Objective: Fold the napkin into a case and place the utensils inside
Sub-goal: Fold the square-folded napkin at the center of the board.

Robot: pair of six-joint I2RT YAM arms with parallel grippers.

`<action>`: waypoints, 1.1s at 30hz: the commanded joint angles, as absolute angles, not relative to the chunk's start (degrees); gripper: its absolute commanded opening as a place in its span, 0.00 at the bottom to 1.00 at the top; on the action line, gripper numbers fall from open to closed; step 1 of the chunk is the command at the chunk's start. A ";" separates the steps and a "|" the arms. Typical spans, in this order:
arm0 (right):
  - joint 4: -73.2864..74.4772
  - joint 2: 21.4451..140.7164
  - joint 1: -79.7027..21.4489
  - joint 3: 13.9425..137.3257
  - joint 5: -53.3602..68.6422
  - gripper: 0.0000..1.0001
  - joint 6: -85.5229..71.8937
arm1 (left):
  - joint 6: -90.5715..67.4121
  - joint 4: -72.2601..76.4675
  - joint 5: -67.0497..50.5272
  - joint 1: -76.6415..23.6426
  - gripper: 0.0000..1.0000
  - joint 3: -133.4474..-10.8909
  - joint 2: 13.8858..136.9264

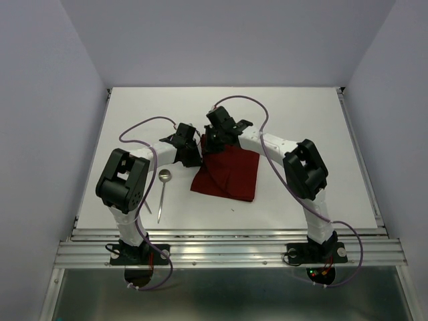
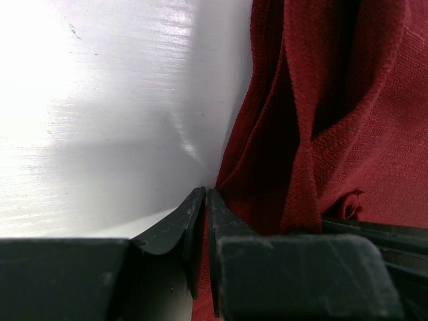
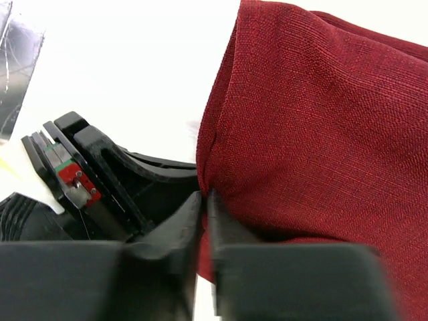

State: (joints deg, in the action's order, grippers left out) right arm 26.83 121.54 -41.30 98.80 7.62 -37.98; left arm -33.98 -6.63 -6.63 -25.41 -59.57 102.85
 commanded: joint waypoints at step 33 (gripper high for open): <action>15.91 102.48 -34.72 64.42 6.85 0.10 -40.52 | -31.73 -12.92 -7.46 -23.47 0.11 -50.63 94.75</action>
